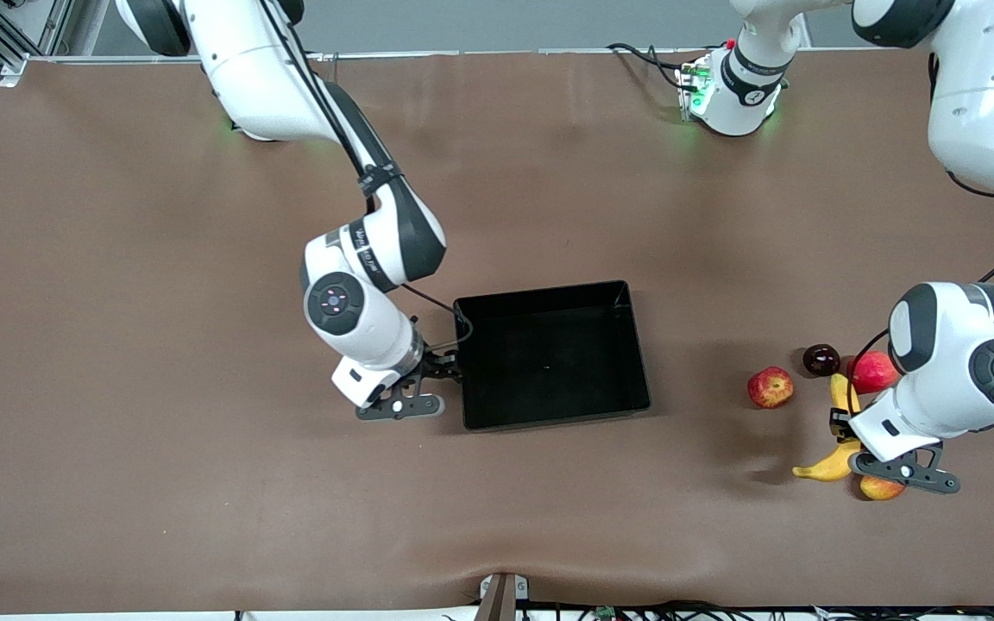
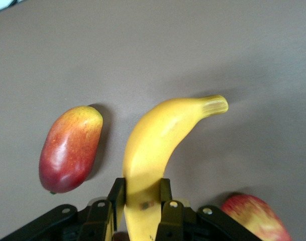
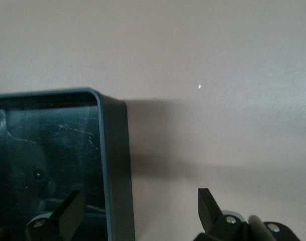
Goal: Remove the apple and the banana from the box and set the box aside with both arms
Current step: 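Lift the banana with the left gripper while the right gripper reaches the tray, then place the banana by the fruits while the right gripper drags the tray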
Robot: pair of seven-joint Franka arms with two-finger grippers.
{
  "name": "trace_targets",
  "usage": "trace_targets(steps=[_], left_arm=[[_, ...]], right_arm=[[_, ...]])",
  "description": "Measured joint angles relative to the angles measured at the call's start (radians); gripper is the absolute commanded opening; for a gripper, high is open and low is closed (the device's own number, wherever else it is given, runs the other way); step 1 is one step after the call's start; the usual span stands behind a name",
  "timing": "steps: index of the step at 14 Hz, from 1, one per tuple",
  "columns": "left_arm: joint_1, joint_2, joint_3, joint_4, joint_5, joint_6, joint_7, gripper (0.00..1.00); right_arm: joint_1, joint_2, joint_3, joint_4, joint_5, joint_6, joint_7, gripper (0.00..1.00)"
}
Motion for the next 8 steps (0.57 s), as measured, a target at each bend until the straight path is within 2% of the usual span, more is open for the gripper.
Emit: trace_targets(steps=[1, 2, 3, 4, 5, 7, 8], left_arm=[[0.002, 0.017, 0.001, 0.000, 0.000, 0.021, 0.000, 0.00], [0.002, 0.034, 0.001, 0.000, 0.000, 0.042, -0.001, 0.00], [0.002, 0.049, 0.001, 0.000, 0.000, 0.060, -0.004, 0.00], [0.004, 0.064, 0.002, 0.000, 0.000, 0.078, -0.010, 0.00], [0.007, 0.079, 0.002, 0.000, 0.000, 0.091, -0.013, 0.00], [0.015, 0.098, 0.002, 0.000, 0.000, 0.107, -0.013, 0.03], [0.016, 0.102, 0.002, 0.000, 0.000, 0.109, -0.013, 0.21]], right_arm=[[0.009, 0.012, 0.000, 0.000, 0.000, 0.011, 0.006, 0.97], [0.017, 0.023, 0.000, 0.000, 0.000, 0.022, 0.020, 0.65], [0.026, 0.034, 0.000, 0.000, 0.000, 0.029, 0.038, 0.38], [0.035, 0.044, 0.000, 0.001, 0.000, 0.032, 0.055, 0.14], [0.039, 0.050, 0.000, 0.001, 0.000, 0.033, 0.073, 0.00], [0.041, 0.052, 0.000, 0.002, 0.000, 0.033, 0.116, 0.00], [0.041, 0.052, -0.001, 0.004, 0.000, 0.033, 0.128, 0.00]])
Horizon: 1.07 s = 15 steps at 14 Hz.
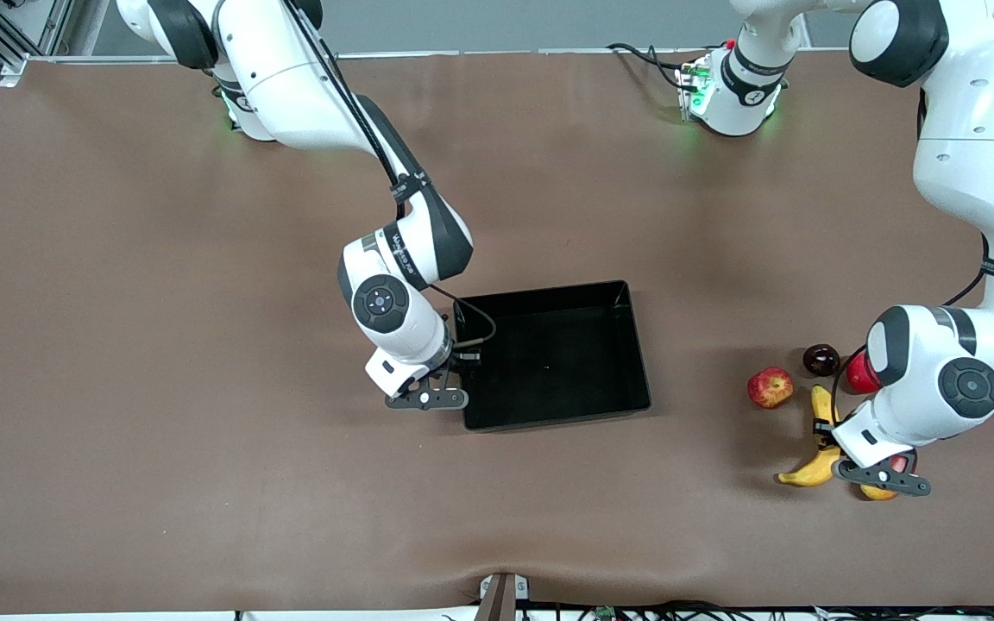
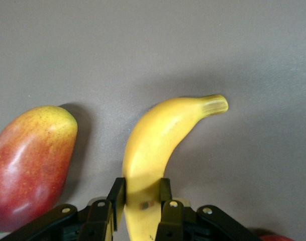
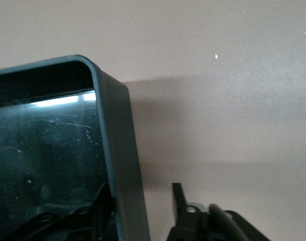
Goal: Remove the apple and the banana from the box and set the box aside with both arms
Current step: 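Place the banana by the fruits while the right gripper drags the tray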
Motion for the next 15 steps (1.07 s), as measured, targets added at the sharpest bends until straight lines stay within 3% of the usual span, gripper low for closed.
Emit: trace_targets(steps=[1, 3, 9, 15], left_arm=[[0.001, 0.000, 0.000, 0.001, 0.000, 0.001, 0.000, 0.57], [0.001, 0.000, -0.001, 0.002, 0.000, 0.001, 0.000, 1.00], [0.000, -0.020, -0.012, 0.030, -0.008, 0.001, -0.014, 1.00], [-0.011, -0.142, -0.057, 0.033, -0.025, -0.142, -0.164, 1.00]], right_arm=[[0.000, 0.000, -0.001, 0.004, 0.000, -0.001, 0.006, 0.00], [0.000, 0.000, -0.004, 0.012, 0.000, -0.011, 0.011, 0.00], [-0.028, -0.022, -0.026, 0.042, 0.000, -0.198, 0.003, 0.00], [-0.160, -0.184, -0.041, 0.049, -0.001, -0.419, -0.044, 0.00]])
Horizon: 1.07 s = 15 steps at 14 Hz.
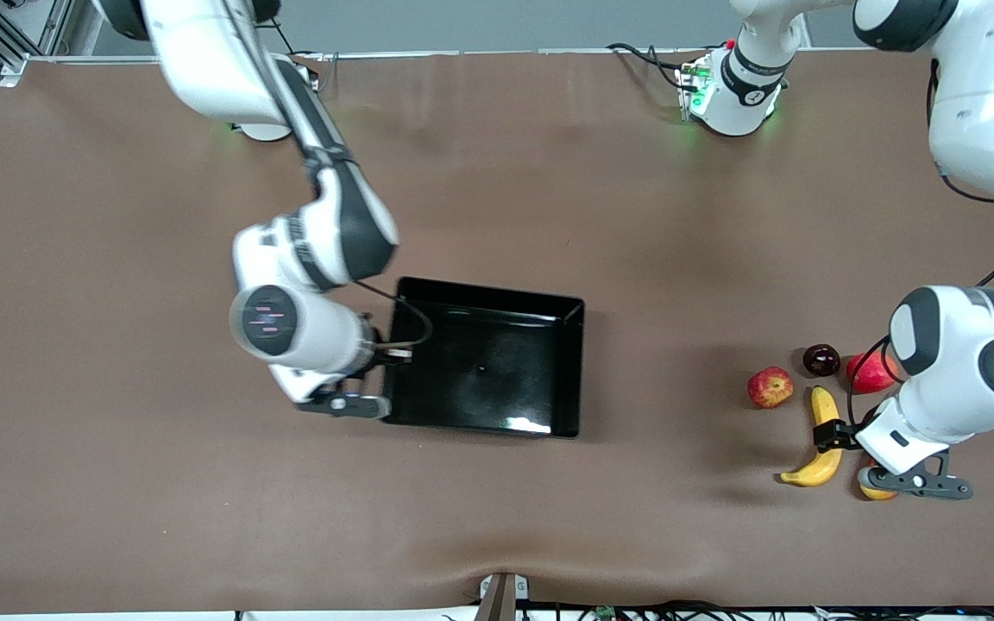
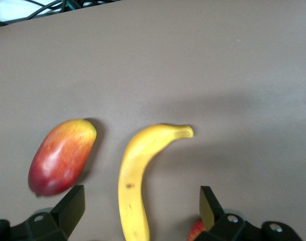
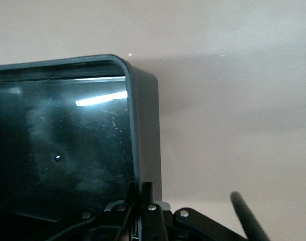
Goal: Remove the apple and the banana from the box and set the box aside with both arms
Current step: 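Place the banana by the fruits while the right gripper drags the tray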
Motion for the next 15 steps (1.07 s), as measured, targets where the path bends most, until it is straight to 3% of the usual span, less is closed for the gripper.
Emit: trace_targets(steps=[4, 9, 15], left_arm=[[0.000, -0.121, -0.034, 0.000, -0.004, -0.153, -0.070, 1.00], [0.001, -0.272, -0.049, 0.001, -0.051, -0.269, -0.070, 1.00], [0.002, -0.400, -0.049, 0.000, -0.084, -0.405, -0.070, 1.00]], right_arm=[[-0.154, -0.102, -0.004, -0.038, -0.001, -0.115, -0.196, 0.00], [-0.360, -0.216, -0.008, -0.221, -0.008, -0.114, -0.471, 0.00], [-0.595, -0.221, -0.009, -0.438, -0.046, 0.083, -0.848, 0.00]])
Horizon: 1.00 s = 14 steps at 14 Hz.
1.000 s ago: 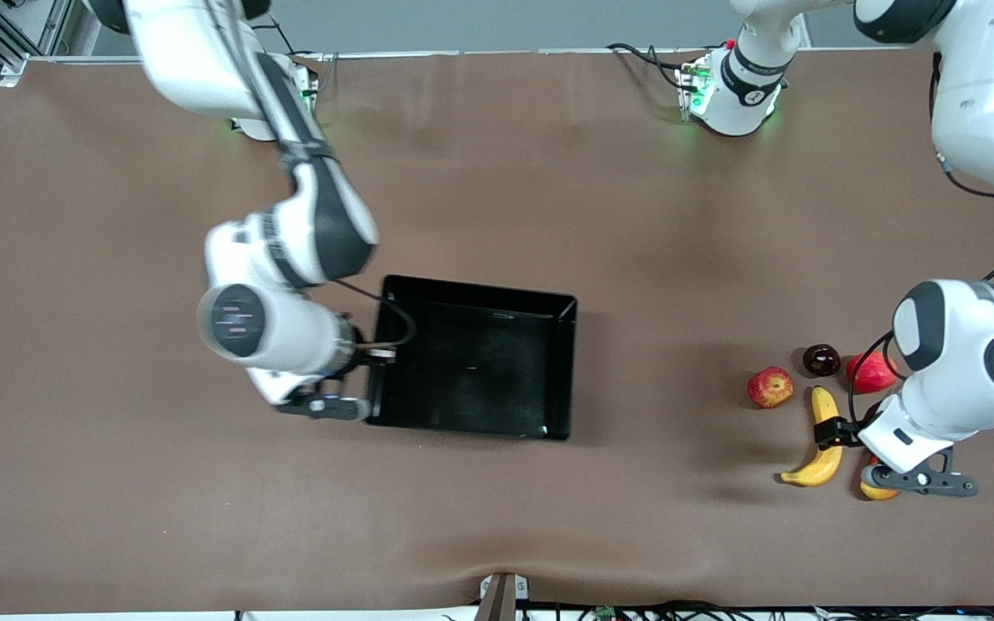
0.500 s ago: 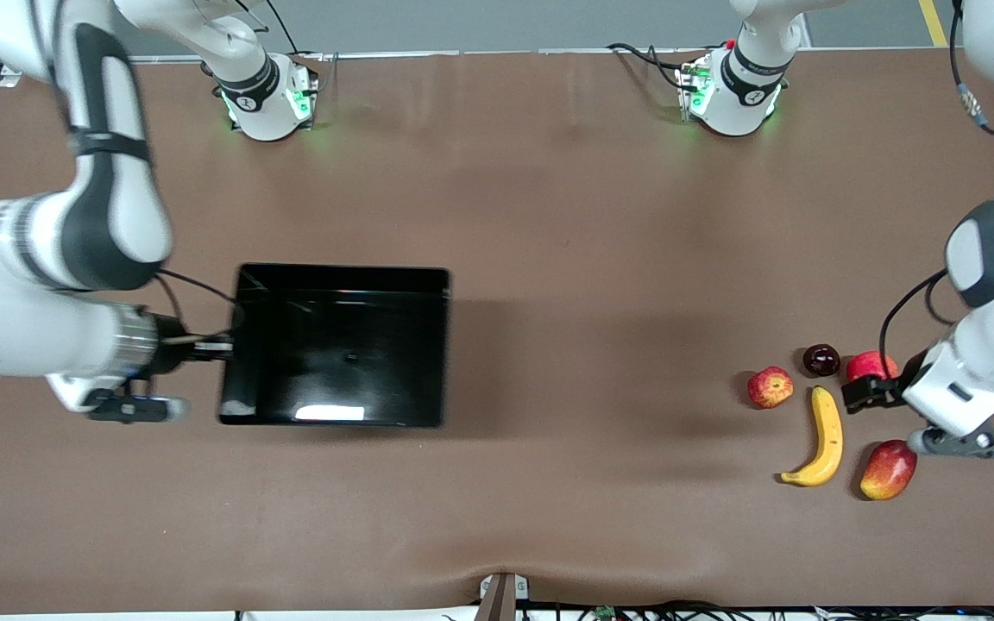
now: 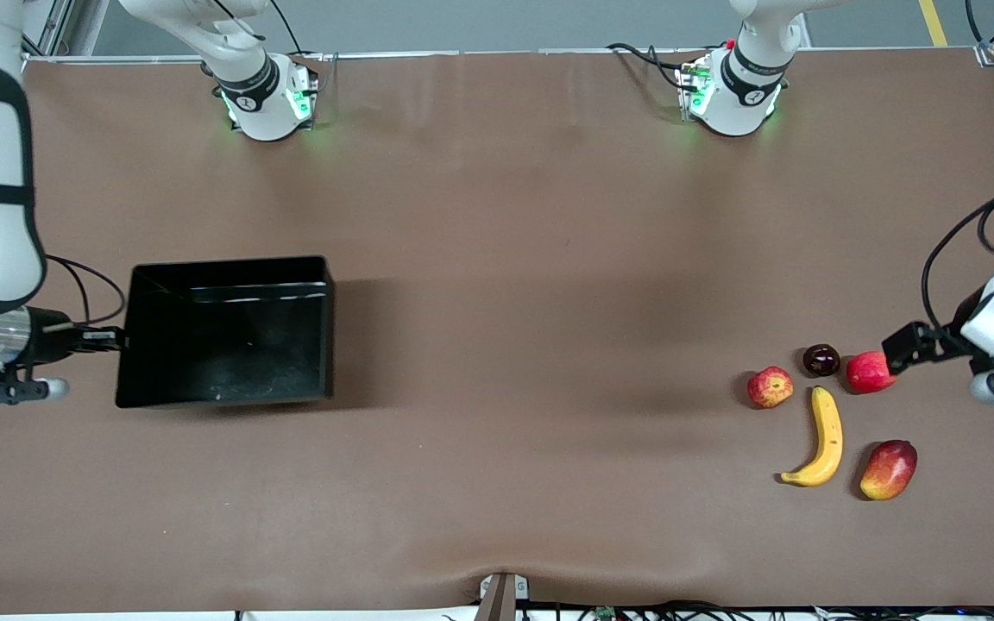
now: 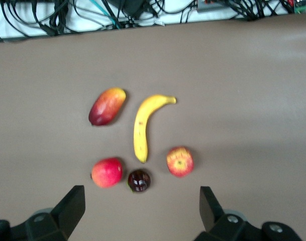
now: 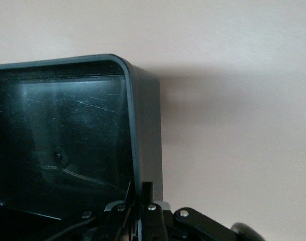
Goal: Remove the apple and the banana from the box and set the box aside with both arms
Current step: 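Place the banana by the fruits while the right gripper drags the tray, then release the tray with the right gripper while the left gripper withdraws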
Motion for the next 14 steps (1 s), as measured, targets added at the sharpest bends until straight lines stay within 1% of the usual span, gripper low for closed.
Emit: trace_targets(steps=[2, 4, 5, 8, 10, 11, 12, 13, 14], left_arm=[[0.003, -0.039, 0.002, 0.000, -0.031, -0.065, 0.000, 1.00], [0.005, -0.074, 0.002, -0.001, -0.039, -0.112, 0.000, 1.00], [0.005, -0.089, 0.002, -0.002, -0.039, -0.127, 0.000, 1.00], [0.005, -0.131, -0.001, -0.006, -0.045, -0.179, 0.001, 1.00], [0.005, -0.155, 0.000, -0.010, -0.071, -0.199, 0.001, 1.00], [0.004, -0.168, 0.002, -0.015, -0.083, -0.205, 0.001, 1.00], [-0.004, -0.184, 0.010, -0.029, -0.091, -0.207, 0.003, 1.00], [-0.036, -0.204, 0.041, -0.049, -0.096, -0.207, 0.004, 1.00], [-0.093, -0.225, 0.100, -0.069, -0.105, -0.207, 0.004, 1.00]], right_arm=[[-0.049, 0.000, 0.001, -0.073, 0.000, 0.106, -0.090, 0.00], [-0.089, 0.002, 0.001, -0.145, 0.000, 0.225, -0.161, 0.00], [-0.107, 0.005, 0.002, -0.170, 0.000, 0.260, -0.179, 0.00], [-0.135, 0.008, 0.003, -0.199, 0.001, 0.289, -0.187, 0.00], [-0.151, 0.013, 0.003, -0.210, 0.001, 0.301, -0.187, 0.00], [-0.155, 0.016, 0.004, -0.218, 0.001, 0.313, -0.187, 0.09], [-0.157, 0.021, 0.005, -0.227, 0.001, 0.330, -0.191, 0.45], [-0.158, 0.025, 0.007, -0.231, 0.002, 0.335, -0.199, 0.99], [-0.158, 0.030, 0.007, -0.234, 0.002, 0.335, -0.206, 1.00]])
